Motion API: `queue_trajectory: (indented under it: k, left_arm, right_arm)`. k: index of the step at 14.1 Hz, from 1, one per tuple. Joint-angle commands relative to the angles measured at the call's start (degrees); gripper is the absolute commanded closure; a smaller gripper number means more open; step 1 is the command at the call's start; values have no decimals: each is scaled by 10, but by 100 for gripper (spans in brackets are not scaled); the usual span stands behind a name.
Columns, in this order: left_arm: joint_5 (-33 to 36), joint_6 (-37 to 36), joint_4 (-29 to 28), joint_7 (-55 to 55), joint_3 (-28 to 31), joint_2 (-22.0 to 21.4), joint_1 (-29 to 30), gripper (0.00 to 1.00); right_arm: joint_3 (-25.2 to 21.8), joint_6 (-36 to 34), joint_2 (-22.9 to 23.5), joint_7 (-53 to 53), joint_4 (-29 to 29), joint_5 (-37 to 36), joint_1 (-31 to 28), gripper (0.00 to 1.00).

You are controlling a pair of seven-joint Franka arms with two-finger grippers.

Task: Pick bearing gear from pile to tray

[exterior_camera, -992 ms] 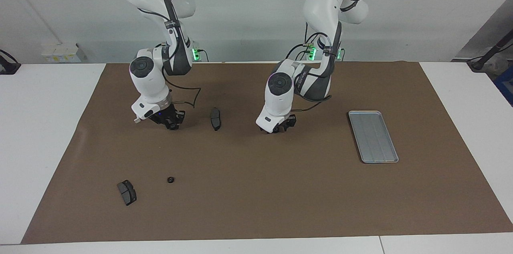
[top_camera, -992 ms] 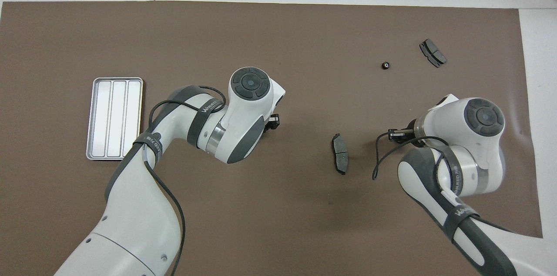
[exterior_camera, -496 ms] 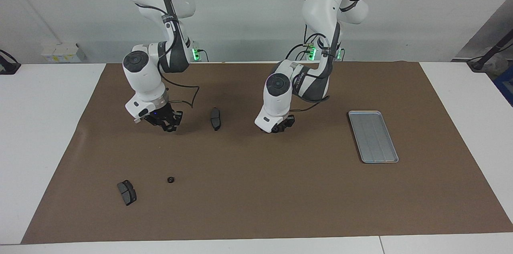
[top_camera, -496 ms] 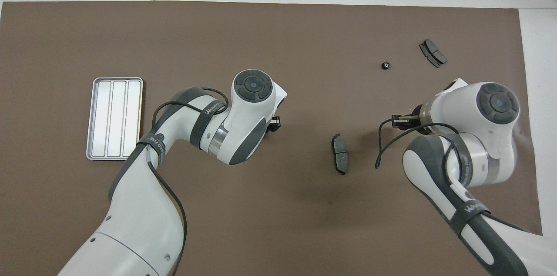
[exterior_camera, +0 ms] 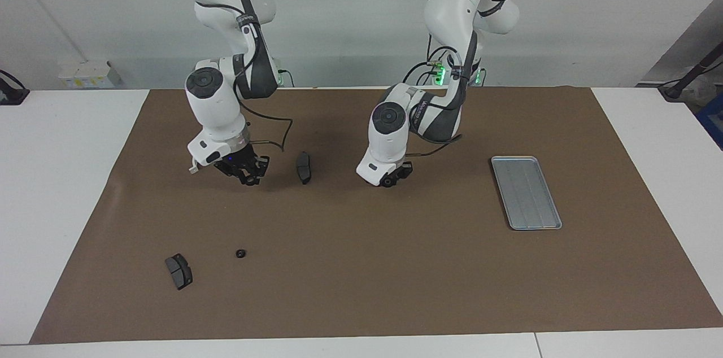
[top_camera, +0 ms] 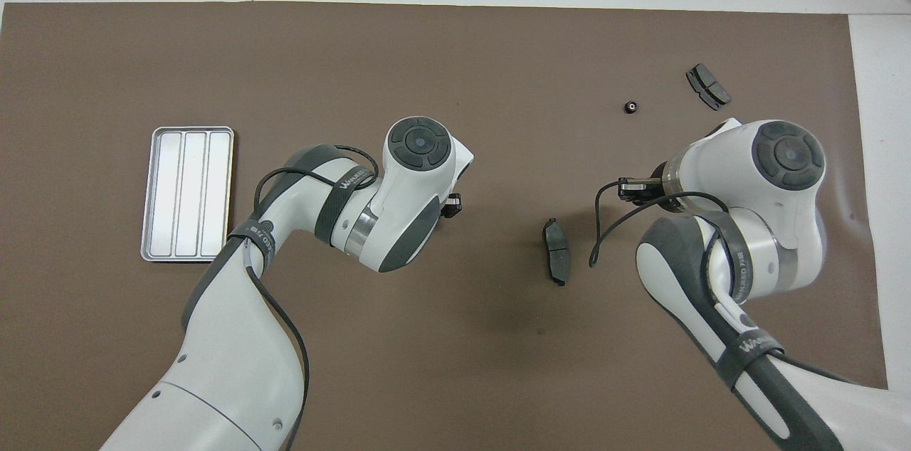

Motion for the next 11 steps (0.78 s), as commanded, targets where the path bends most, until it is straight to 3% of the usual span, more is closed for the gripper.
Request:
queue_trajectory:
  k: [1, 8, 11]
  left_arm:
    - [-5, 3, -16, -5, 9, 7, -14, 58]
    - [-5, -1, 11, 2, 17, -2, 0, 63]
    - [-5, -13, 40, 14, 16, -14, 55, 63]
  right_arm:
    - [3, -20, 17, 21, 35, 16, 6, 100]
    - [3, -11, 26, 73, 50, 16, 39, 100]
    - [3, -9, 36, 104, 68, 19, 62, 100]
